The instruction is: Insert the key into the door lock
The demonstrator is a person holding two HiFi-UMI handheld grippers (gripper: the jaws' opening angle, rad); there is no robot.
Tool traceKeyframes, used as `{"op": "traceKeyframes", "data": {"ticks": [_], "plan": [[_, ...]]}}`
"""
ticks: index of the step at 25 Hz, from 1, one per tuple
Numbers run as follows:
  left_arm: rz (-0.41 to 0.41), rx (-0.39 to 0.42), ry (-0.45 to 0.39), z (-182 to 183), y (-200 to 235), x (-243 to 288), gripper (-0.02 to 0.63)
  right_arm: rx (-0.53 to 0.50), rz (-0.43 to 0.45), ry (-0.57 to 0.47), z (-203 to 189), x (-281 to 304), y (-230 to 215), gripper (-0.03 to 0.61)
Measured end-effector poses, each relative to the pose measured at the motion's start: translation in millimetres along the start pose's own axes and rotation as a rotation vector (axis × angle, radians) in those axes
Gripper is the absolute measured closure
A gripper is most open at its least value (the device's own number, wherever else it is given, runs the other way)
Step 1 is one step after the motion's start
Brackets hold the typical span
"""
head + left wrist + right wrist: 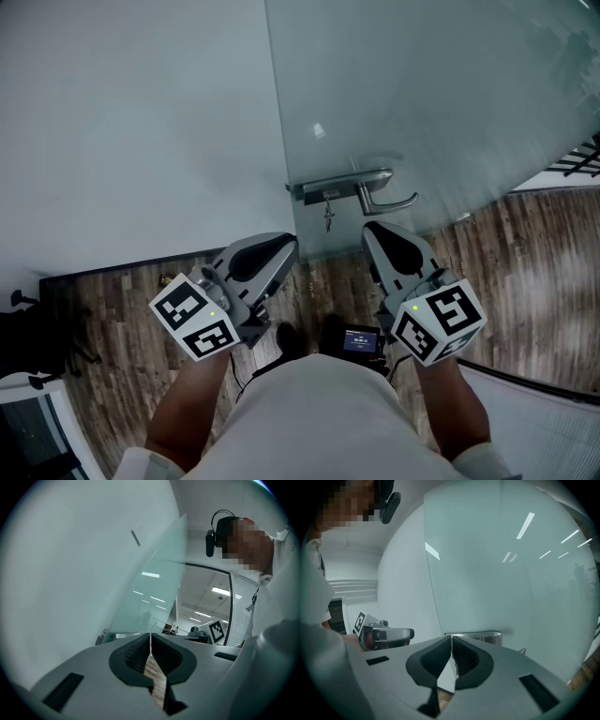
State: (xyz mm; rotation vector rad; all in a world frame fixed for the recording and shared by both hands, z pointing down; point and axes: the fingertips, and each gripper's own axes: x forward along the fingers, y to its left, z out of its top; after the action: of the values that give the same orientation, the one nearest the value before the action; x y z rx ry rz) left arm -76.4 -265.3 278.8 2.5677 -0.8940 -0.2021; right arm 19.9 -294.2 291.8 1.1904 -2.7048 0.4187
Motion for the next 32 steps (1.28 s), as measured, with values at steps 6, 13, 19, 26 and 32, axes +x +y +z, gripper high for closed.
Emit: {"op": "traceKeyframes", "data": {"ticks": [6,13,19,26,32], "plan": [[0.007,0.003,0.008,-2,-9,-5,0.589,-0.005,0.007,-0.004,3,-7,5,0.56],[0.016,0.01,0.012,-6,-10,-8,0.589,-0.017,0.011,-0.004,3,-10,3,0.56],[0.028,-0.005,0.026,-15,-8,-12,0.589,-0.014,0.009,0.004,0,-13,0,0.56],[0.027,-0.008,0.035,-20,-25,-23,0.589,-0.017,0.005,-0.003,2,-32,9,0.561],[0.021,-0.022,0.047,-29,-33,-28,0.589,-0.019,0.001,0.002,-2,-40,13,0.565]]}}
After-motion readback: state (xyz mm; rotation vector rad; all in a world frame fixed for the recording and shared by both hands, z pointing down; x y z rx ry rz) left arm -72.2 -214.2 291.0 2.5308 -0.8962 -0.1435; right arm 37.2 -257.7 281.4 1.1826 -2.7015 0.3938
